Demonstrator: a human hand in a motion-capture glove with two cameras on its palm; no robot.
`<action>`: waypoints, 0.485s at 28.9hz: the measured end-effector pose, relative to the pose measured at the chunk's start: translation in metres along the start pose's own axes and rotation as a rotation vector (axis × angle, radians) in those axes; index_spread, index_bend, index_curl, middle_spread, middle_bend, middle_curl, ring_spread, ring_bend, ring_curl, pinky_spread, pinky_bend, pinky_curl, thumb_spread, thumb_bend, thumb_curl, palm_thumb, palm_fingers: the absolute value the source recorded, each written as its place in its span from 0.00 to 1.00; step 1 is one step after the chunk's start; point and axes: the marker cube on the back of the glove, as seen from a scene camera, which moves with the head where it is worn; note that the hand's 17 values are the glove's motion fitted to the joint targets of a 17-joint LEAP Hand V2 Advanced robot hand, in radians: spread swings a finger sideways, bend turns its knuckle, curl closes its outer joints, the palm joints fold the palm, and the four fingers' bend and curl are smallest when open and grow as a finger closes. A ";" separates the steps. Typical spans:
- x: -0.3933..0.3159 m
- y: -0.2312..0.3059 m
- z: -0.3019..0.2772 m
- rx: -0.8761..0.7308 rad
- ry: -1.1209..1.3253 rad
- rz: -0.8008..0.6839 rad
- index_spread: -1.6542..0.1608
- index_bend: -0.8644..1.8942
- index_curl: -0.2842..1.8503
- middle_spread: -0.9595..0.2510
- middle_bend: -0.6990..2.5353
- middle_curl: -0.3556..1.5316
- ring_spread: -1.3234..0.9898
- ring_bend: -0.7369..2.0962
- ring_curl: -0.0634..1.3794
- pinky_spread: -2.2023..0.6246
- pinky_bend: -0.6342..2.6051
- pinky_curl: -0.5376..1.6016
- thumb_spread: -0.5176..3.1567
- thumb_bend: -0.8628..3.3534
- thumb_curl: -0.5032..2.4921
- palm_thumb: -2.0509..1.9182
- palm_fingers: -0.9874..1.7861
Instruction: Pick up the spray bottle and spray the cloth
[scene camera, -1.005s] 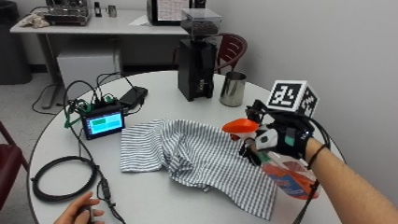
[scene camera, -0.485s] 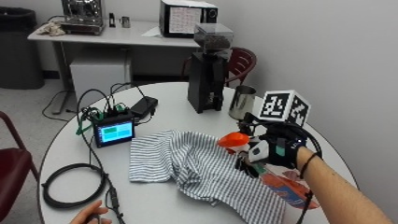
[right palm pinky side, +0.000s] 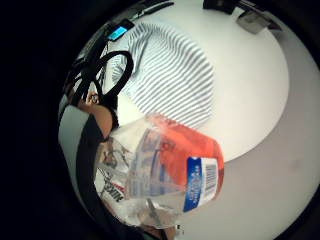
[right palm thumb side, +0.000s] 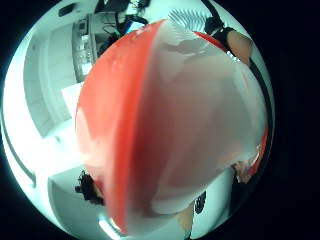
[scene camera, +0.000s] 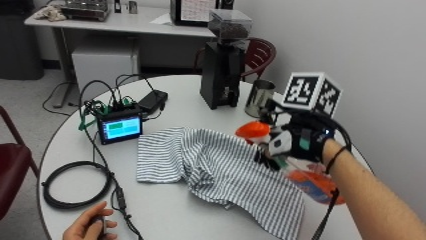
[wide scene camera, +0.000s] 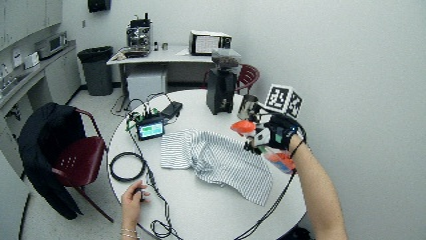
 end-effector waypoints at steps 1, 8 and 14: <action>0.012 -0.005 0.013 -0.027 -0.019 0.008 0.72 0.31 0.14 0.71 0.44 0.47 0.52 0.54 0.36 0.76 0.35 0.43 0.29 0.20 0.41 0.77 0.74; 0.002 0.009 -0.010 0.011 -0.017 -0.013 0.72 0.32 0.14 0.71 0.44 0.47 0.52 0.54 0.36 0.76 0.34 0.43 0.29 0.20 0.41 0.77 0.73; -0.037 0.027 -0.040 0.090 0.038 -0.031 0.72 0.31 0.14 0.70 0.43 0.47 0.52 0.54 0.35 0.76 0.35 0.43 0.29 0.20 0.41 0.77 0.74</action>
